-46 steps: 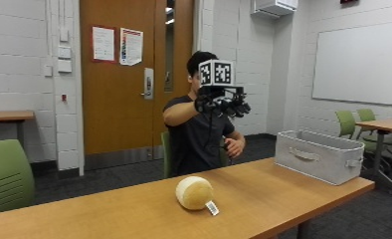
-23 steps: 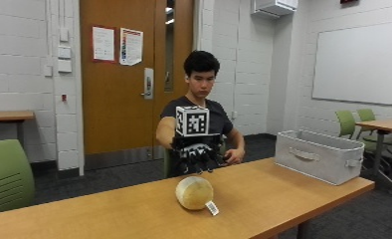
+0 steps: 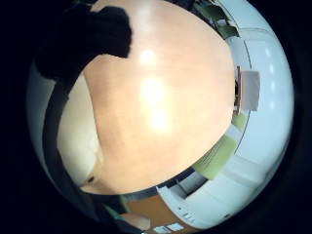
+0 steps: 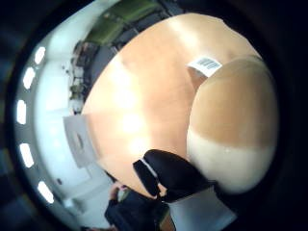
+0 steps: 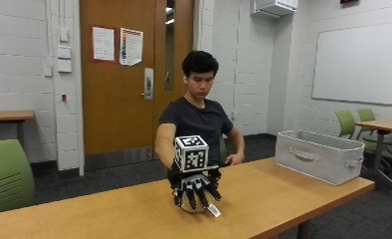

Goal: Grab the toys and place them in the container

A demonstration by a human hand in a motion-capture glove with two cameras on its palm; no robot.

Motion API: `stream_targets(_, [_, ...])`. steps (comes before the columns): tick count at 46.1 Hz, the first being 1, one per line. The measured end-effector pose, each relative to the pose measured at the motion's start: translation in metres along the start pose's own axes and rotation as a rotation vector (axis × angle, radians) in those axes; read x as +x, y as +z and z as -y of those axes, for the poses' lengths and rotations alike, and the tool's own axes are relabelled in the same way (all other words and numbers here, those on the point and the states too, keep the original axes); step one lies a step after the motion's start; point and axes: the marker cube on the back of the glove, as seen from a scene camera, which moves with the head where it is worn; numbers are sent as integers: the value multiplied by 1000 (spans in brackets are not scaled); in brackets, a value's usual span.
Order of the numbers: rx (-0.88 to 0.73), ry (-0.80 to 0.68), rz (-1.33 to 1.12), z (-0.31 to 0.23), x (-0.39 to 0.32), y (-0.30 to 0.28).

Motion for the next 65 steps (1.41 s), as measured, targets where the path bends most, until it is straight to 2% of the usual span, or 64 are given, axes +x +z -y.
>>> stream_targets(8, [-57,-27,-7,5,-7,20])
stream_targets(33, [29,-13,-23,1,-22,12])
stream_targets(46, [-12,65,-5,-13,-24,1])
stream_targets(54, [-18,16,40,-28,-39,-48])
stream_targets(65, [149,0,35,-58,-102,-160])
